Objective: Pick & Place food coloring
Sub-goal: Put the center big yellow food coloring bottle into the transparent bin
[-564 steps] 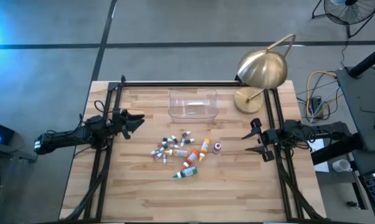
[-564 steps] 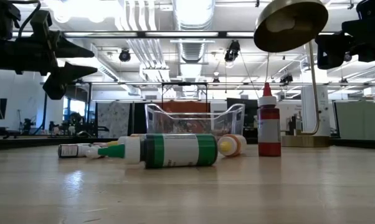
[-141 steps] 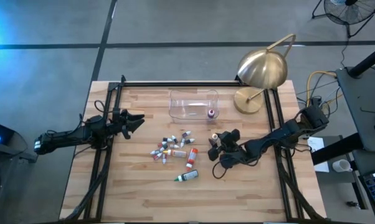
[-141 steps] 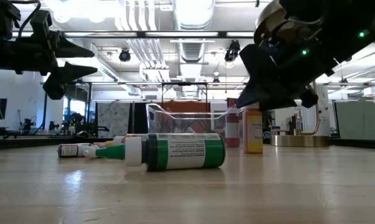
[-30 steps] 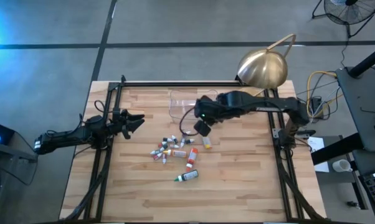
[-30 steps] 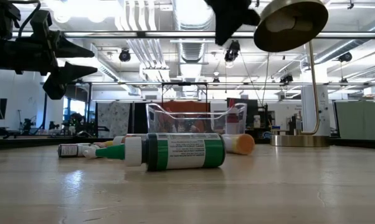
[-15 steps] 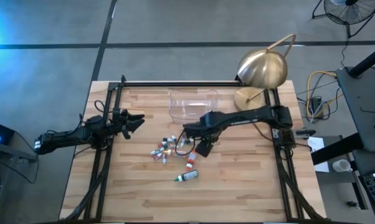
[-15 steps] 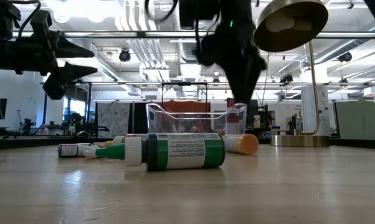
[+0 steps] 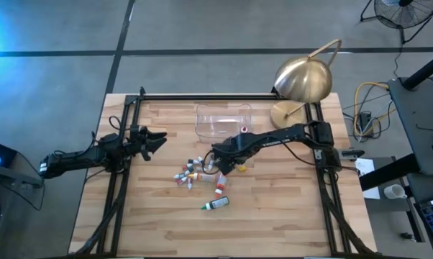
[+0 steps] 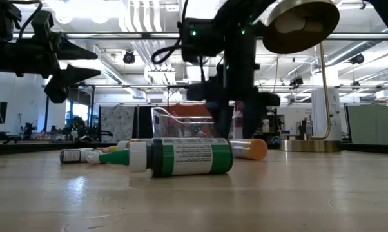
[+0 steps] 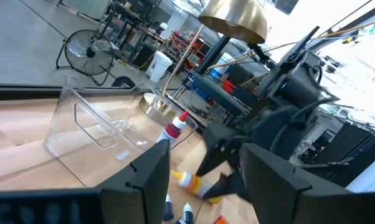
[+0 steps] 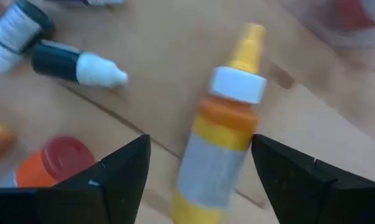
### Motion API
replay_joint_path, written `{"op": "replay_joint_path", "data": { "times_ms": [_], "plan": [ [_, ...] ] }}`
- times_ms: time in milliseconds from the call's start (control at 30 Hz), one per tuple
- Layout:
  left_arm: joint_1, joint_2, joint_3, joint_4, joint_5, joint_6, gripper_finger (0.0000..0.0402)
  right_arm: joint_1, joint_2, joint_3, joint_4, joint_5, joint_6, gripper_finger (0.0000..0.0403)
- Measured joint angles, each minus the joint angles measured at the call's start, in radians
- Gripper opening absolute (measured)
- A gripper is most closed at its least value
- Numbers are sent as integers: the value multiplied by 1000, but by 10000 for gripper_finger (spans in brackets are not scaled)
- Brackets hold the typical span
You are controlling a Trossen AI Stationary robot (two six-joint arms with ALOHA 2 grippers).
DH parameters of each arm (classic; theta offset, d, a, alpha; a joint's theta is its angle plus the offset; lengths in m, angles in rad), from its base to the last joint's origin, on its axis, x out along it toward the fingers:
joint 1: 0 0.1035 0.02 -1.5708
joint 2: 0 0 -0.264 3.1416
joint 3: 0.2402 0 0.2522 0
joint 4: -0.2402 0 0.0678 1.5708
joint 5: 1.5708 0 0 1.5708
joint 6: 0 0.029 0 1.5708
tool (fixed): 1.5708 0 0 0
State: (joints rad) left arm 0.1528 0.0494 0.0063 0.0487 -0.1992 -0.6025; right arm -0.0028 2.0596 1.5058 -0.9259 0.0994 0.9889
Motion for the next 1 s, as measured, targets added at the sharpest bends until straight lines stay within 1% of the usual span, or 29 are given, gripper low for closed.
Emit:
{"op": "replay_joint_path", "data": {
  "times_ms": [100,167,267,400,467,533,667,700,767,800,867,900,933,1000],
  "plan": [
    [0,0,0,0,0,0,167,-4,4,-47,57,-26,-8,260],
    [0,0,0,0,0,0,167,-4,0,-70,73,-29,-9,241],
    [0,0,0,0,0,0,167,9,-20,-102,60,-28,-28,199],
    [0,0,0,0,0,0,167,40,-54,-140,39,-32,-53,132],
    [0,0,0,0,0,0,167,57,-82,-160,43,-10,-52,105],
    [0,0,0,0,0,0,167,78,-129,-178,57,55,-34,89],
    [0,0,0,0,0,0,167,124,-258,-244,143,250,32,84],
    [0,0,0,0,0,0,167,138,-294,-272,190,310,37,88],
    [0,0,0,0,0,0,167,169,-383,-349,348,402,21,97],
    [0,0,0,0,0,0,167,181,-429,-398,458,428,-9,100],
    [0,0,0,0,0,0,167,203,-505,-505,670,431,-93,105],
    [0,0,0,0,0,0,167,212,-531,-556,746,430,-126,106],
    [0,0,0,0,0,0,167,218,-550,-602,782,426,-139,107],
    [0,0,0,0,0,0,167,223,-573,-676,789,423,-116,107]
  ]
}}
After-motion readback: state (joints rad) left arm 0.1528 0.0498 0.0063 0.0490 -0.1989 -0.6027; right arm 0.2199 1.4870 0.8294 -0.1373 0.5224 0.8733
